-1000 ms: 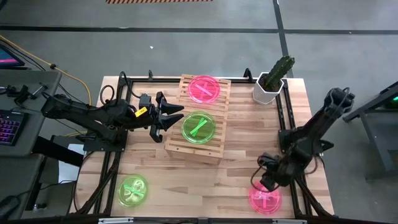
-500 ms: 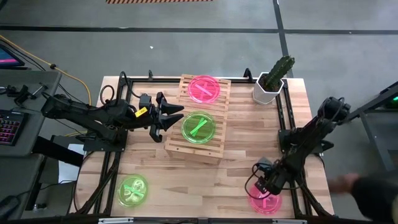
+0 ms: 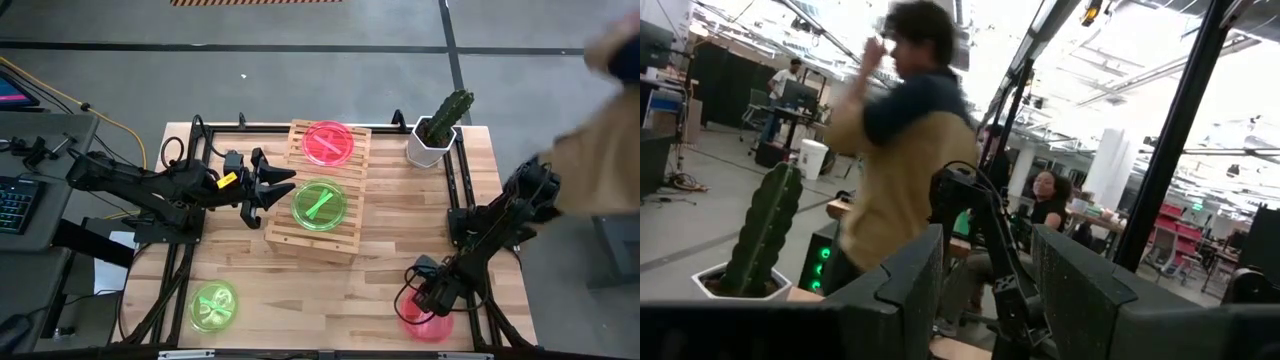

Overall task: Place and stack plates onto a shelf
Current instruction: Stack the pink transparent plate on top of the other pink transparent plates on the shelf

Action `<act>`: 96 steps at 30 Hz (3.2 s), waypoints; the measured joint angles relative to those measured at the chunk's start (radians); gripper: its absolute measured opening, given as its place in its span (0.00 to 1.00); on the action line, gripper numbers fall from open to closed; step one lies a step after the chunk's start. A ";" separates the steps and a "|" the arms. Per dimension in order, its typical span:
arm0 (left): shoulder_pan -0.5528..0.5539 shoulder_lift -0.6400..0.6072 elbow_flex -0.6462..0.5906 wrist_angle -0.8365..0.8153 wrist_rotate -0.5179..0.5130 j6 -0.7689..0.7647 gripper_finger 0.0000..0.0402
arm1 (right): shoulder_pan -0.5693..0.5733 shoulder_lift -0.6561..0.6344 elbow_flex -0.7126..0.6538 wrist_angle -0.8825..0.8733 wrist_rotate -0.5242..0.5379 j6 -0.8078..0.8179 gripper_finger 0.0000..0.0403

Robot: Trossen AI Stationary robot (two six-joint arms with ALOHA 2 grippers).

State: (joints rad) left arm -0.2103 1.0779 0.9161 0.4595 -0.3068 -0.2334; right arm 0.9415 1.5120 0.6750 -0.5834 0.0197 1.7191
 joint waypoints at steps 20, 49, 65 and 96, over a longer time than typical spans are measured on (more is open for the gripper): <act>0.000 0.000 0.000 0.009 0.000 -0.026 0.36 | 0.004 -0.426 -0.220 0.322 0.082 0.030 0.00; 0.000 0.000 0.000 0.009 -0.021 -0.028 0.36 | 0.028 -0.174 -0.253 0.499 0.366 -0.154 0.54; 0.000 0.000 0.000 0.008 -0.023 -0.027 0.36 | 0.068 -0.019 -0.246 0.624 0.402 -0.313 0.45; 0.000 0.000 0.000 0.007 -0.023 -0.025 0.36 | 0.069 -0.097 -0.255 0.727 0.365 -0.191 0.00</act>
State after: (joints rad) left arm -0.2100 1.0779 0.9161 0.4662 -0.3294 -0.2584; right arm 1.0103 1.4151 0.4198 0.1433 0.3848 1.5284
